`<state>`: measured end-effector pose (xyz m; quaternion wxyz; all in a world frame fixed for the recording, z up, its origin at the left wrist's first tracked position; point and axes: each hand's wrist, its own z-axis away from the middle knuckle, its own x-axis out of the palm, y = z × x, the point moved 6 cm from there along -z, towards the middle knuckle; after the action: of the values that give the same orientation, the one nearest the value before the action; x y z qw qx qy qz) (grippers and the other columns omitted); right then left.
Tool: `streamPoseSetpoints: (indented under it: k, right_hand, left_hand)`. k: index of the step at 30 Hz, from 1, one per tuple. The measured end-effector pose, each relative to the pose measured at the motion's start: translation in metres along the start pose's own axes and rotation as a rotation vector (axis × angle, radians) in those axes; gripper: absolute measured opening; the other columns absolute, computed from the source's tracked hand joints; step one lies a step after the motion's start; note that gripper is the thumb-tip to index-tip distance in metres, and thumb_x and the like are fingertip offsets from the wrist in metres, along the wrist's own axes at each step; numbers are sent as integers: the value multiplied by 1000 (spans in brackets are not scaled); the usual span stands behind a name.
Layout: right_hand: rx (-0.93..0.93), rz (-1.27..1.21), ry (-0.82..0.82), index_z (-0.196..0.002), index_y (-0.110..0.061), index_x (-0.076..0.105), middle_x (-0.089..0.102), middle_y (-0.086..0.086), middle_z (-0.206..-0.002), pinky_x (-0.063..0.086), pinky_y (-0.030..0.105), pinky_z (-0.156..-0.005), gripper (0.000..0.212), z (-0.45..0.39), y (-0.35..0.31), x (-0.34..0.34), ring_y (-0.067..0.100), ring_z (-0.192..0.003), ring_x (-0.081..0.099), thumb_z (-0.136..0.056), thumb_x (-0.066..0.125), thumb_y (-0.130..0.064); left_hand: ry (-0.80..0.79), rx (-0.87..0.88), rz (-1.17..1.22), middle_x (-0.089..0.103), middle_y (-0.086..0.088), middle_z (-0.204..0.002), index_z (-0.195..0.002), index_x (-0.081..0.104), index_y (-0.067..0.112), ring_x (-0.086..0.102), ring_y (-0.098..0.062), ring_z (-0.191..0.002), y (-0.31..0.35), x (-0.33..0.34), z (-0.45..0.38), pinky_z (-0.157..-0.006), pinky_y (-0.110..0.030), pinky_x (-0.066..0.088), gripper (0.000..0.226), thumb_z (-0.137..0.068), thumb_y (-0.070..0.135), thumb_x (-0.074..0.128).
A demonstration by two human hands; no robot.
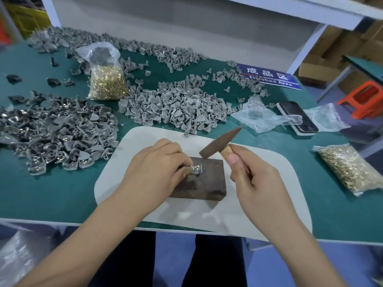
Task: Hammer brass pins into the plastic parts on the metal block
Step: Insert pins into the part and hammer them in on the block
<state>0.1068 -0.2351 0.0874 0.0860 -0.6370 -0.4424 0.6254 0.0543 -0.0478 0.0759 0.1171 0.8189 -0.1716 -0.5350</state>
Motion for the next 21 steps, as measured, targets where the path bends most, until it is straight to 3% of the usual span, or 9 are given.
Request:
streamPoseSetpoints:
  k: [4,8,11,14,16,18,21]
  right_hand:
    - [30,52,-72,-113,-49,59,65,-10,-77,54,44,-71,35,1,-1,9,17,-73,58,-100,31,-64]
    - [34,33,27,-113,-45,62,53,-14,-65,47,41,-61,31,2,-2,3,14,-62,48,-104,34,-57]
    - [56,91,-22,-119,-48,60,56,-12,-67,52,44,-65,31,6,-3,10,18,-67,53,-102,35,-57]
    - [67,47,93,-126,-44,60,62,-15,-72,51,42,-63,35,12,-5,6,16,-66,55,-104,34,-57]
    - [70,103,35,-128,-47,55,69,-11,-79,53,43,-66,38,15,-9,11,23,-72,62,-103,29,-59]
    - [45,200,1,-126,-51,53,66,-9,-75,53,43,-65,36,16,-10,13,26,-71,59,-103,27,-60]
    - [68,118,109,-126,-47,57,61,-14,-71,50,41,-63,39,15,-10,5,18,-66,54,-104,29,-60]
  left_hand:
    - [-4,-9,-8,63,13,-88,-92,76,30,58,-17,-97,-2,0,1,-75,-33,48,5,-87,30,76]
    - [1,-5,-19,65,12,-89,-93,77,29,59,-18,-98,-2,-1,1,-74,-35,50,7,-87,31,76]
    - [-4,-3,-31,65,12,-90,-93,77,29,59,-18,-99,-2,-1,1,-74,-35,49,6,-87,31,76]
    - [-3,-3,-24,65,13,-91,-93,76,30,59,-18,-100,-3,-2,1,-74,-36,50,6,-87,31,76]
    - [0,2,-31,66,13,-90,-93,76,29,59,-18,-100,-4,-3,1,-73,-35,49,6,-87,32,75]
    - [0,13,-42,65,13,-90,-92,75,29,59,-18,-100,-4,-4,0,-73,-35,49,7,-88,34,74]
    - [-7,31,-42,65,14,-90,-91,74,31,58,-17,-100,-4,-4,-1,-73,-35,49,7,-89,37,73]
